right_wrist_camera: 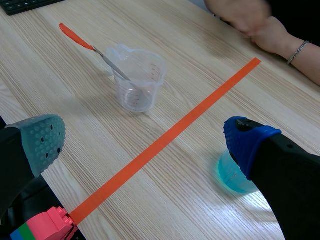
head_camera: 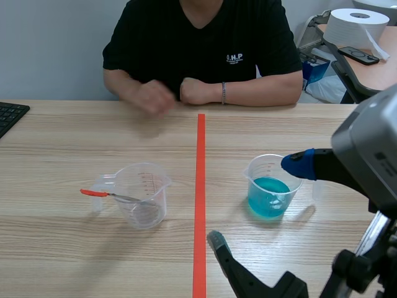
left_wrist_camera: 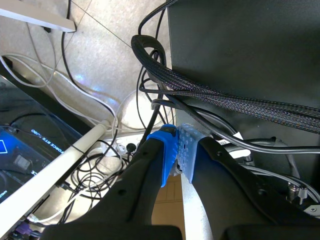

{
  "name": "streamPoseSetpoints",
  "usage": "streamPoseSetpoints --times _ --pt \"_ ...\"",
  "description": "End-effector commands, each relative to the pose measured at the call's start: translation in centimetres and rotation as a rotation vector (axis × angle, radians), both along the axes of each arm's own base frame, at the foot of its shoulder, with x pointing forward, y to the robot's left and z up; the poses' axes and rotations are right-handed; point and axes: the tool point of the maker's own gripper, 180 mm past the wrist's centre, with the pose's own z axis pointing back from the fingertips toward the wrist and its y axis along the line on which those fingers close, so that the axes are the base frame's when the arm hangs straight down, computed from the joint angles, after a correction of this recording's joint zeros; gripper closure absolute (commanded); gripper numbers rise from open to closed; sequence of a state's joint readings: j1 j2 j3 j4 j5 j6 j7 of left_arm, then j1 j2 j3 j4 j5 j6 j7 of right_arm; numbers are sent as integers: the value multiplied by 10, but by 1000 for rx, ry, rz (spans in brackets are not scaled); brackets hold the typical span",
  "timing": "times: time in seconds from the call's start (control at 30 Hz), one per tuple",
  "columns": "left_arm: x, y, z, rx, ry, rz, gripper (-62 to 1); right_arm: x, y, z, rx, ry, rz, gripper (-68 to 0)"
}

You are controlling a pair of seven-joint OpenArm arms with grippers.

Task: Do the redox reaction experiment.
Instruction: 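Return to the home posture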

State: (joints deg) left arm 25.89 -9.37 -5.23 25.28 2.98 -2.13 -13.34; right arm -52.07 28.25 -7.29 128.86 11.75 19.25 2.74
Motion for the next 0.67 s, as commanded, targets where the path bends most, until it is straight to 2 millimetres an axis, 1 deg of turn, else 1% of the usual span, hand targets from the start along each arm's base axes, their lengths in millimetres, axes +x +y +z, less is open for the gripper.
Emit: streamPoseSetpoints --times 0.0,0.63 --pt "0 -1 2 -3 -9 -2 -27 4 -1 5 8 -23 -5 -679" --pt "0 -1 2 -3 -9 -2 -27 4 -1 5 8 -23 -5 -679"
